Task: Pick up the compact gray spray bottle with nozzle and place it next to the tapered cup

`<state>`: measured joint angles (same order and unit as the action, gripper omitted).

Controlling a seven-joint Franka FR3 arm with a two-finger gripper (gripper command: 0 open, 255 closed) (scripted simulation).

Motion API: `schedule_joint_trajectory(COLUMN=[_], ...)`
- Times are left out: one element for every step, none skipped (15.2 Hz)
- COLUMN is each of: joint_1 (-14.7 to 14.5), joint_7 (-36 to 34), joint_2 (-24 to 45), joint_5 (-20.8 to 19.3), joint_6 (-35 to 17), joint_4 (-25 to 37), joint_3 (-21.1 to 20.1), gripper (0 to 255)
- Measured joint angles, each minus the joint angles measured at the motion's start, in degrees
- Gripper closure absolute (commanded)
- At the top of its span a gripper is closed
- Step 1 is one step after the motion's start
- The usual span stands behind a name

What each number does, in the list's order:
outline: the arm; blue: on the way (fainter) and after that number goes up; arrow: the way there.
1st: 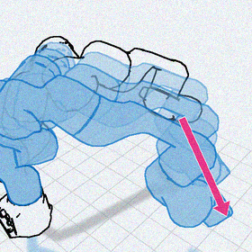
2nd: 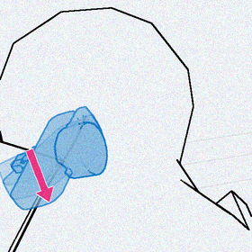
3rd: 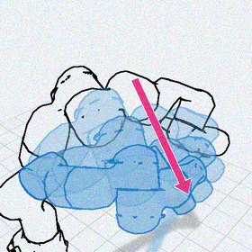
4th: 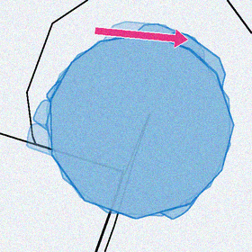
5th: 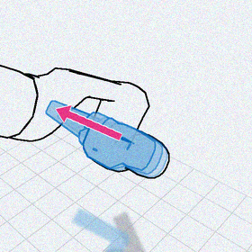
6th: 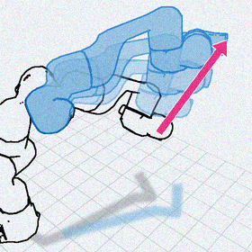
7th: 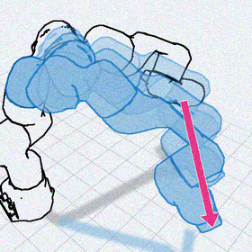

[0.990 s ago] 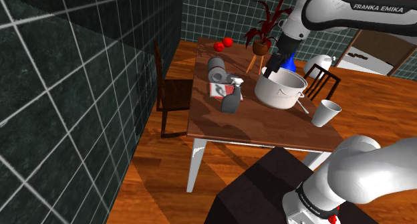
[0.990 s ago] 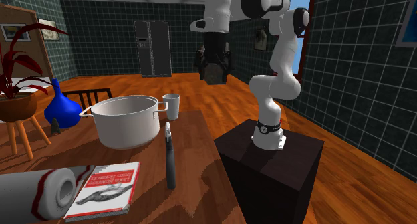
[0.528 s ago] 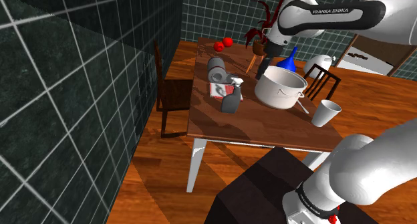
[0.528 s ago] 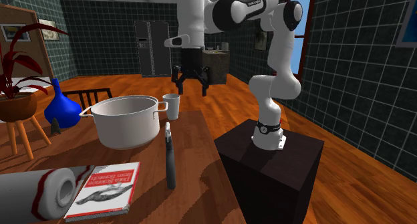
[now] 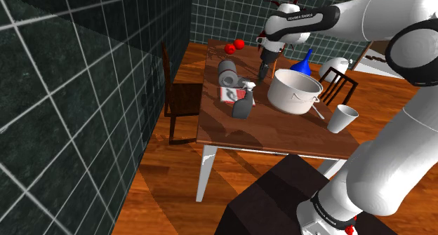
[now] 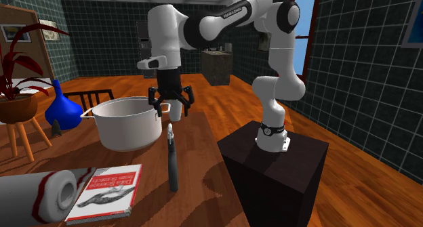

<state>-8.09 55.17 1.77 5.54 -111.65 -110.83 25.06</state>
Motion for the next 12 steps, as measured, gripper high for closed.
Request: schedule_joint_trajectory(joint_1=[0.1,0.2,0.3,0.3,0.3,0.4,0.3,0.3,0.3,0.3,0.3,0.3], joint_7=[1.7,2.7,3.3,3.6,3.8,4.0,4.1,4.3,4.3,4.3,4.4,4.4], joint_2=[1.8,2.8,3.3,3.8,4.0,4.4,4.5,4.7,4.9,5.0,5.1,5.1], joint_5=[0.8,1.3,1.6,1.8,1.9,2.2,2.2,2.4,2.5,2.6,2.6,2.6], joint_6=[0.1,-0.2,-0.9,-1.6,-2.2,-2.9,-3.6,-4.5,-4.9,-5.2,-5.3,-5.4], joint_4=[1.3,1.8,1.5,1.1,0.8,0.4,-0.3,-1.0,-1.2,-1.3,-1.4,-1.5], joint_3=[0.0,0.0,0.0,0.0,-0.1,-0.1,-0.1,-0.1,-0.2,-0.2,-0.2,-0.2], gripper=[0,0,0,0,0,0,0,0,0,0,0,0])
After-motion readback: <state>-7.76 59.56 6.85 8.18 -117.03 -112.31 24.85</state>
